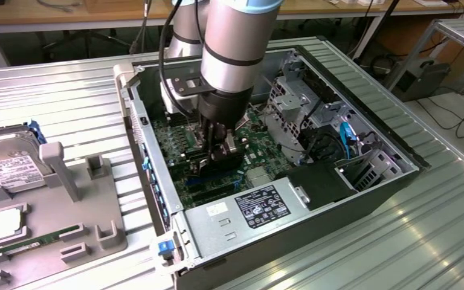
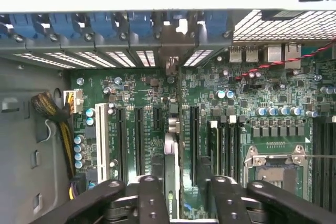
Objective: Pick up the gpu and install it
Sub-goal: 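Insert the gpu into the slot, then press down on the gpu until it lock into place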
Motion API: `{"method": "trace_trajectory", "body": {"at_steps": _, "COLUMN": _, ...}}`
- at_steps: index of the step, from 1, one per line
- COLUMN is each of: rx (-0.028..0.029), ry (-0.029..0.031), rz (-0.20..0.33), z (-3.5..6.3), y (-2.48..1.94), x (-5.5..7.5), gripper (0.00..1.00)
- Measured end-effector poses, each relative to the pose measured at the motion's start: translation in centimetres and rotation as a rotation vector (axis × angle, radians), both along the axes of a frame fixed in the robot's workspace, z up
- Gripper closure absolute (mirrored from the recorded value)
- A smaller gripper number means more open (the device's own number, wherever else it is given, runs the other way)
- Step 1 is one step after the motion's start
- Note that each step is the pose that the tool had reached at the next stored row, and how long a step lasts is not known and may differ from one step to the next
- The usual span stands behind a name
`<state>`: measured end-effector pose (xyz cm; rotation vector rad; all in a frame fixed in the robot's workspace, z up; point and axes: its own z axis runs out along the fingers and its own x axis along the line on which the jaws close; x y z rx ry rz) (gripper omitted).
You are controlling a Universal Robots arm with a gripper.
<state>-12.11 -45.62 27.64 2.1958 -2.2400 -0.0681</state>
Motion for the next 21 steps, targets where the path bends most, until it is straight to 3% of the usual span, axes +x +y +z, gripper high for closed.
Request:
{"method": "trace_trajectory", "body": {"at_steps": 7, "rx": -0.0006, "ry": 0.0001, "rz": 0.0, "z": 0.5, "y": 0.09, "x": -0.06, "gripper": 0.89}}
{"method": "trace_trajectory", "body": {"at_steps": 21, "rx": -0.0019, "ry": 0.0001, "rz": 0.001, "z": 0.44, "y": 0.34, "x": -0.72, "gripper": 0.89}}
